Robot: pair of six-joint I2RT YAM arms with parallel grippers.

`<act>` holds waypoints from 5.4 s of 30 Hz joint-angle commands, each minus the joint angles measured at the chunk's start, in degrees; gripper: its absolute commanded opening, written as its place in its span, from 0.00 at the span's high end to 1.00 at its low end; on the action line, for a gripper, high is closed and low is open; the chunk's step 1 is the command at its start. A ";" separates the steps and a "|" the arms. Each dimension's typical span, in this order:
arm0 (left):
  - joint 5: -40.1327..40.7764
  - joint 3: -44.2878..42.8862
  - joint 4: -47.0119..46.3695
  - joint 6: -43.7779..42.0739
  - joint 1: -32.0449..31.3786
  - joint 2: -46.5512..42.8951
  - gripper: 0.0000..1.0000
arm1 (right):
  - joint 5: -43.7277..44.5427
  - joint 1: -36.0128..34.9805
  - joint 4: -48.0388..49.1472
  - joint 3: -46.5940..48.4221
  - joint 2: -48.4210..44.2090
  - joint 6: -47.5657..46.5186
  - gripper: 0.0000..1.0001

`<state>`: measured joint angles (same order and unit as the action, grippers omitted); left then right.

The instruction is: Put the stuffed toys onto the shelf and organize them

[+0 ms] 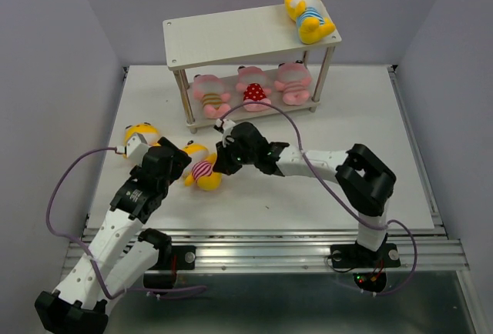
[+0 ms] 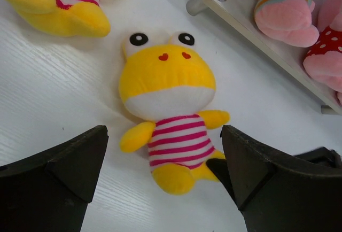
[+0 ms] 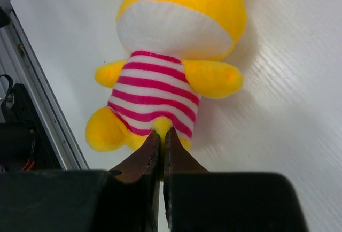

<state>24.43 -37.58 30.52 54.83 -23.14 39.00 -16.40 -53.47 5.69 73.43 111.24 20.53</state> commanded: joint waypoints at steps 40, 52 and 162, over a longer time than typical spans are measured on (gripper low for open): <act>-0.87 -2.41 -2.93 -3.76 0.55 -2.79 0.01 | 26.02 10.74 -12.81 31.34 -23.44 -21.68 0.99; -2.63 -1.09 -4.42 -4.20 0.55 -2.44 0.01 | 21.16 17.34 -12.37 33.97 -16.68 -16.76 0.99; 0.18 -9.88 6.57 -5.69 25.85 16.01 0.01 | 4.79 23.59 2.83 -8.28 -49.70 -12.02 0.00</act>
<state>25.28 -44.29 39.09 53.08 -1.13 53.28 -12.05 -30.28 2.24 71.11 65.73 5.02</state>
